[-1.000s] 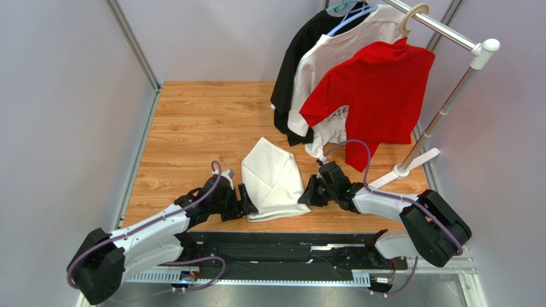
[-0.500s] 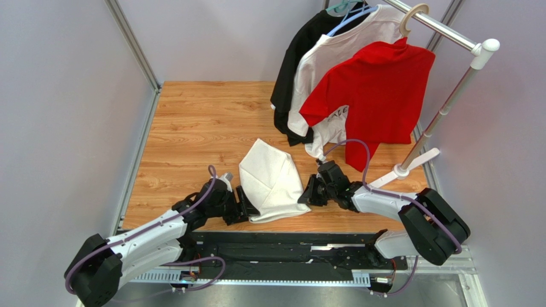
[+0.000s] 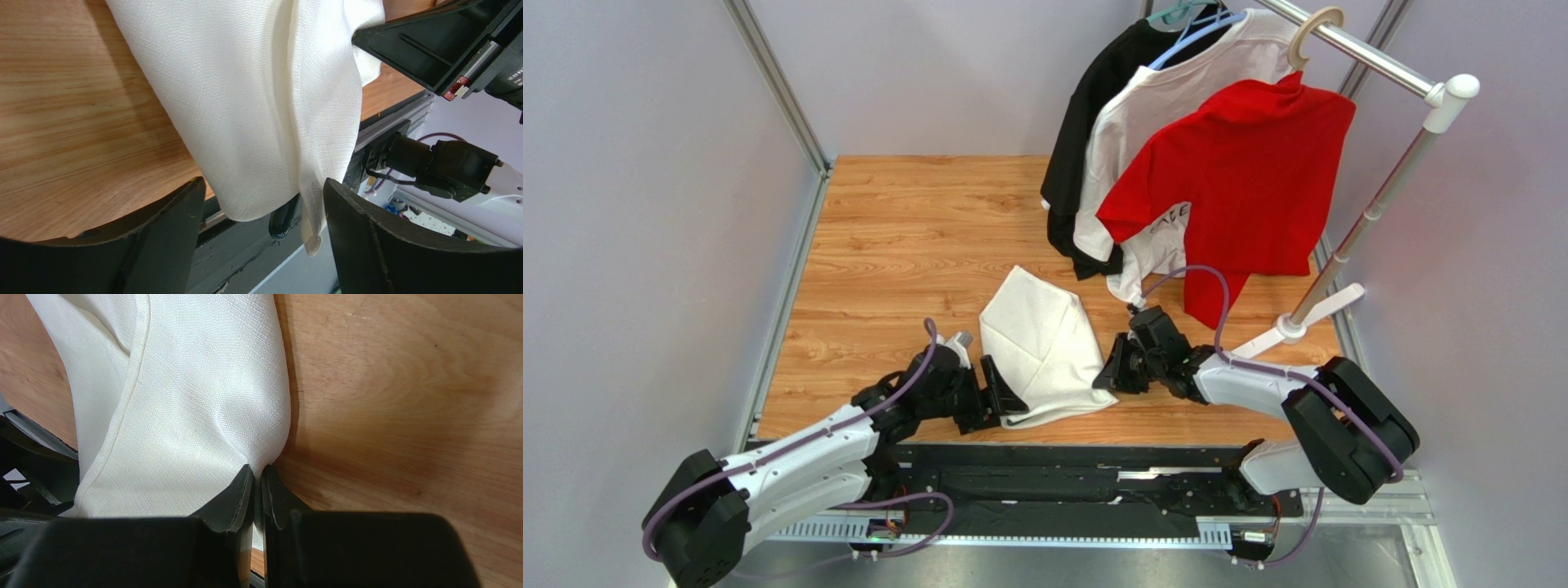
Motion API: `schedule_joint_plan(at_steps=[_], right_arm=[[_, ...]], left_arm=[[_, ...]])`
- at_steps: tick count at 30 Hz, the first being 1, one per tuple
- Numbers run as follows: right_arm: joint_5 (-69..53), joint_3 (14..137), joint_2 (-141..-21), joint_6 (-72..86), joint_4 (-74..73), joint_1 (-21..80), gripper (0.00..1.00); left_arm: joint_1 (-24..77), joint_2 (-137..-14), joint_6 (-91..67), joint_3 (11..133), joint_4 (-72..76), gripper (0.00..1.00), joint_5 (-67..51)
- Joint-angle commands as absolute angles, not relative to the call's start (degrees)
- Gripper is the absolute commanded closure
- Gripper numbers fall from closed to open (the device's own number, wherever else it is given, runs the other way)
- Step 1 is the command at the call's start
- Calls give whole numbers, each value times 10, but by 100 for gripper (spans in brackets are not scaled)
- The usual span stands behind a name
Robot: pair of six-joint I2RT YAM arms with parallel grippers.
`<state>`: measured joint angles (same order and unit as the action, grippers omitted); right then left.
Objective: Fold the napkin, place the utensils inside, and roll it up
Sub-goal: Roll the napkin with the utensil
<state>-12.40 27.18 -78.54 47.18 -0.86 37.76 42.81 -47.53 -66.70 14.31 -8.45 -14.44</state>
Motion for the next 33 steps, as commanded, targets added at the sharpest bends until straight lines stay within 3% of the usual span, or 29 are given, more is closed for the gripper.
schedule_joint_plan(at_steps=[1,3,13,18,19,23,30,33], right_arm=[[-86,279,-799,471,-39,377,90],[-87,278,-798,471,-39,378,90],[-81,277,-787,475,-45,378,90],[-64,280,-760,477,-64,378,84],[-62,282,-747,478,-75,378,81],[-50,291,-709,478,-105,378,52],[-12,321,-607,460,-183,379,39],[25,329,-545,447,-200,402,39]], left_arm=[[443,-477,-682,152,-55,16,-149],[443,-471,-680,159,-51,11,-142],[443,-453,-651,175,-117,7,-120],[443,-420,-636,197,-187,5,-74],[443,-416,-635,199,-194,5,-68],[443,-419,-628,212,-202,4,-57],[432,-448,-586,263,-217,1,-39],[403,-453,-542,294,-241,1,-43]])
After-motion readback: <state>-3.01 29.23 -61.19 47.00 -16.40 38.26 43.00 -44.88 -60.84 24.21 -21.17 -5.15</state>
